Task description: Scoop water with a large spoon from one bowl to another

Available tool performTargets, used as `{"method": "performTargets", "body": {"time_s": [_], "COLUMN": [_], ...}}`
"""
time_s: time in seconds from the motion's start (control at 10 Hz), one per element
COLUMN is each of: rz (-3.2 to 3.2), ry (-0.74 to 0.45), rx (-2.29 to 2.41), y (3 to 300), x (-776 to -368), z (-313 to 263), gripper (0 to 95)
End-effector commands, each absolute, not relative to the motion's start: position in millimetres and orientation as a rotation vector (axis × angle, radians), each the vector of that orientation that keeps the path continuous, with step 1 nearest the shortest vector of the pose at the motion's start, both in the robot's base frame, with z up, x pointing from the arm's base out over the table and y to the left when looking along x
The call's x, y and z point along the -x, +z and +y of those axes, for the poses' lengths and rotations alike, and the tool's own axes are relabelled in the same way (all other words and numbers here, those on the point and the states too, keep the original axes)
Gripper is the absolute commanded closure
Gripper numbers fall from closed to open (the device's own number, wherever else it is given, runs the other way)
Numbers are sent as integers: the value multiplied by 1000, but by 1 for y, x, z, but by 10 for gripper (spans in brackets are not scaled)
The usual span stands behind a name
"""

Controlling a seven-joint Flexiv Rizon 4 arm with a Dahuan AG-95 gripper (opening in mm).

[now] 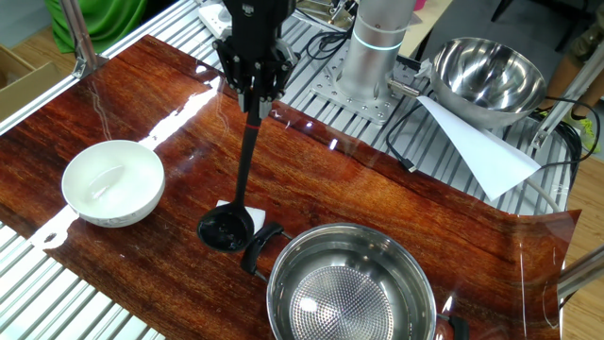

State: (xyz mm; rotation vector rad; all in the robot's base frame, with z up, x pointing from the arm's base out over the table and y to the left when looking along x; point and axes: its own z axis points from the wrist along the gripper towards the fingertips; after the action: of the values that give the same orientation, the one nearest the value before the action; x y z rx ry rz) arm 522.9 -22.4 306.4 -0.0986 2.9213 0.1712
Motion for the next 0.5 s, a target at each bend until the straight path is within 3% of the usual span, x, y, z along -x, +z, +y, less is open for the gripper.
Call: {"method": "performTargets", "body": {"time_s": [0.1,0.5], "rz": [2917,2906], "ry": [172,183], "rx": [107,138], "y": [306,298], "x": [-523,-526], "z": [-23,-28], "gripper": [950,950]}}
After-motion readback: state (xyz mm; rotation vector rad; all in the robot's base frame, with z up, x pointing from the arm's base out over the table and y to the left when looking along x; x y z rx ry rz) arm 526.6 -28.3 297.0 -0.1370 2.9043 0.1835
